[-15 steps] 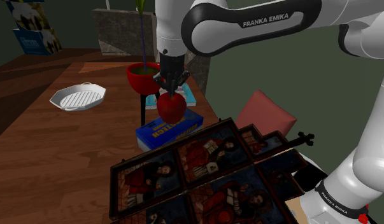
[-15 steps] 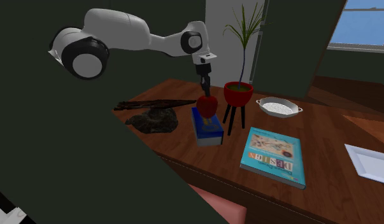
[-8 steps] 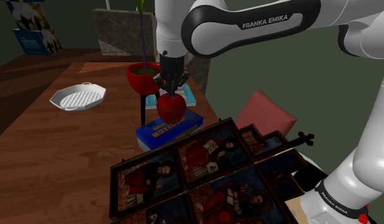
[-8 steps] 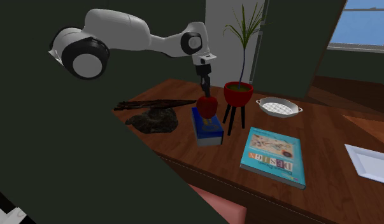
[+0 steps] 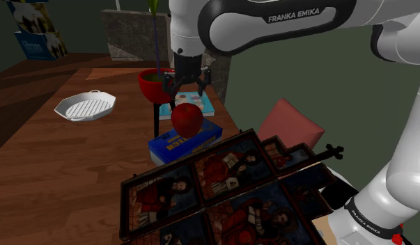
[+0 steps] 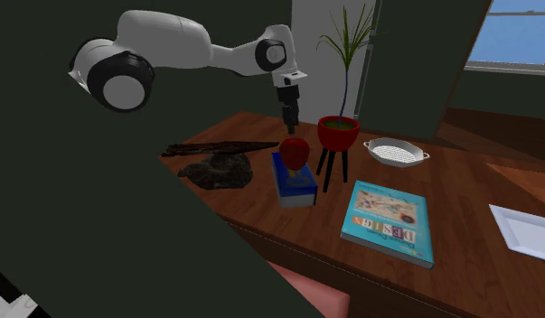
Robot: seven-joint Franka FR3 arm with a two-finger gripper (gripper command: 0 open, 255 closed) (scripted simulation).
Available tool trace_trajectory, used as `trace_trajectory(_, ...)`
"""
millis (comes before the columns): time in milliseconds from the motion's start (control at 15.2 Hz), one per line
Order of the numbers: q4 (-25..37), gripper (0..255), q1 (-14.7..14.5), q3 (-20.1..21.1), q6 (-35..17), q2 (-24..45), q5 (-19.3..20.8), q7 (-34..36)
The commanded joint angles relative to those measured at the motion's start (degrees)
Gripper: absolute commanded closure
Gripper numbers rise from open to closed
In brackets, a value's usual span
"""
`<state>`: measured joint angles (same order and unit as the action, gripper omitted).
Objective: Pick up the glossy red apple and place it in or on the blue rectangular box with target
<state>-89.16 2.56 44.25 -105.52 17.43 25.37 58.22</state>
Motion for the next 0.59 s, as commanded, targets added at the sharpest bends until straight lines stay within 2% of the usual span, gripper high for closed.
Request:
trace_trajectory(0,2.27,0,-0.35,0.4,2.83,-0.72,-0.67,-0.49)
trace_trajectory(66,3.59,0,-0.64,0.55,4.23,-0.86,-0.84,-0.67)
trace_trajectory(528,3.59,0,-0.64,0.55,4.23,-0.86,-0.84,-0.67)
